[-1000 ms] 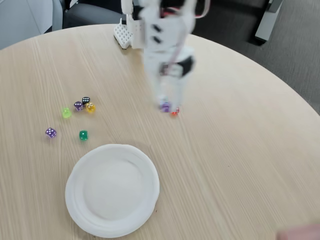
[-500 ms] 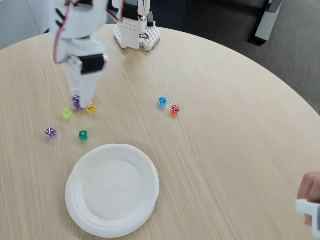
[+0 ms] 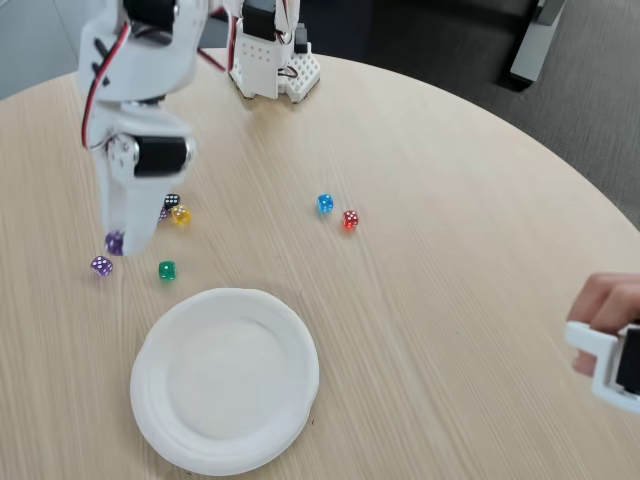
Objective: Pick a purple dice and put it in the plate.
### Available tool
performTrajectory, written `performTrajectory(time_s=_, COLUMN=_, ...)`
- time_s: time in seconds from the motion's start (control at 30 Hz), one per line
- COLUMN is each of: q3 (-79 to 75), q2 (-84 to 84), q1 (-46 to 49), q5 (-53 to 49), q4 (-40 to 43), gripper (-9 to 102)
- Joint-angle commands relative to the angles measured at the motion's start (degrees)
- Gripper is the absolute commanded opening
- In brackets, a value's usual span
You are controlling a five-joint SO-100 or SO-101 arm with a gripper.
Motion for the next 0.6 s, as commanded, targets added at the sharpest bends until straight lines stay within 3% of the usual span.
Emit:
performTrajectory(time_s=0.0, q3=-1.32, q2=0.09, q1=0.26, q5=-0.53, q4=-2.72, gripper=0)
performTrajectory(time_s=0.37, q3=-1.41, q2=0.09, q1=-1.58, q5=9.58, q4=-2.02, gripper=0)
performTrajectory(time_s=0.57, q3=-1.32, q2=1.05, q1=-11.07, q5=13.62, q4=-1.85, gripper=0)
